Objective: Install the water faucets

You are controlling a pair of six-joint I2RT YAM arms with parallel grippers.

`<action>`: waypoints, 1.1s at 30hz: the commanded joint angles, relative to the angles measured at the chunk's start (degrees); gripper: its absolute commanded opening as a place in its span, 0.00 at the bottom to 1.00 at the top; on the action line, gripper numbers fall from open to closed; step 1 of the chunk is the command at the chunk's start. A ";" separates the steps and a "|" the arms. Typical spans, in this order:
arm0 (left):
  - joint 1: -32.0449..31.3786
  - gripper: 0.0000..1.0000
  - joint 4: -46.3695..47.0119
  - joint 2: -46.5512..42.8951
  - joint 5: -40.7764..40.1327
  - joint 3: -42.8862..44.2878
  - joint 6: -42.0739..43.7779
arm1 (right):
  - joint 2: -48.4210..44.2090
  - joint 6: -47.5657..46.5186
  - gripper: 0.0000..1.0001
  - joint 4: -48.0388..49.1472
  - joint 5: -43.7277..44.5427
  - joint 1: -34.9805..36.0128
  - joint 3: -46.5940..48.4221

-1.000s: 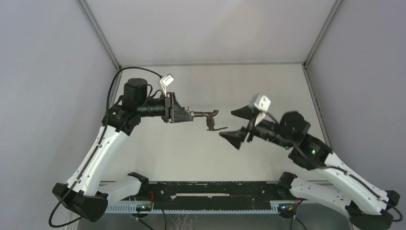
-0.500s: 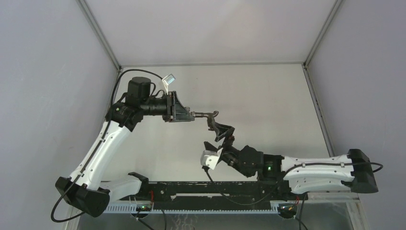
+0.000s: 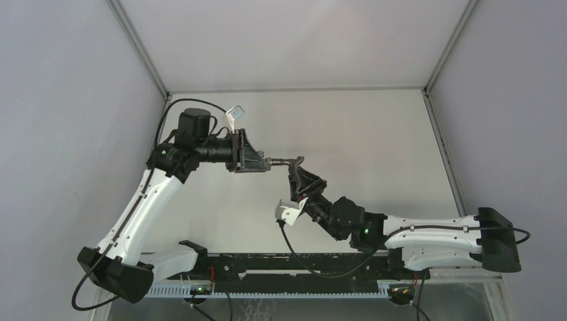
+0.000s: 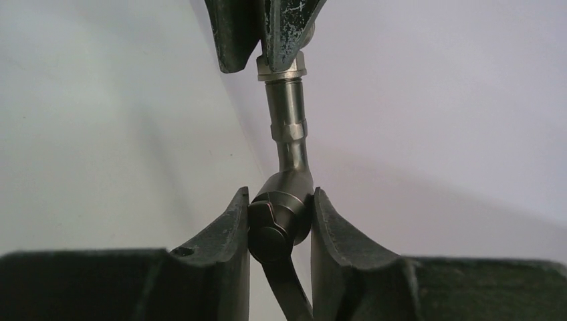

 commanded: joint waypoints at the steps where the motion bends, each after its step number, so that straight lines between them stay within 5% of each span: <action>1: 0.09 0.00 0.50 -2.18 4.17 2.93 4.40 | -3.02 6.63 0.22 -2.45 -3.60 -1.47 2.93; 6: 0.01 0.00 -3.10 -3.11 5.70 1.97 13.39 | -7.58 21.68 0.00 -20.27 -17.86 -4.91 9.36; 15: -0.08 0.00 2.45 -7.01 8.70 -3.47 22.19 | -8.70 45.96 0.00 -44.21 -62.55 -22.33 22.26; 22: -0.13 0.00 9.48 -10.18 7.45 -5.33 19.92 | -5.78 54.36 0.00 -46.89 -79.37 -28.92 25.92; 28: -0.08 0.00 12.30 -9.36 6.50 -6.04 13.94 | -5.75 52.97 0.00 -46.17 -69.33 -26.67 26.26; 33: -0.08 0.30 15.27 -8.96 2.72 -7.06 7.61 | -5.03 48.10 0.00 -44.97 -46.65 -16.64 26.28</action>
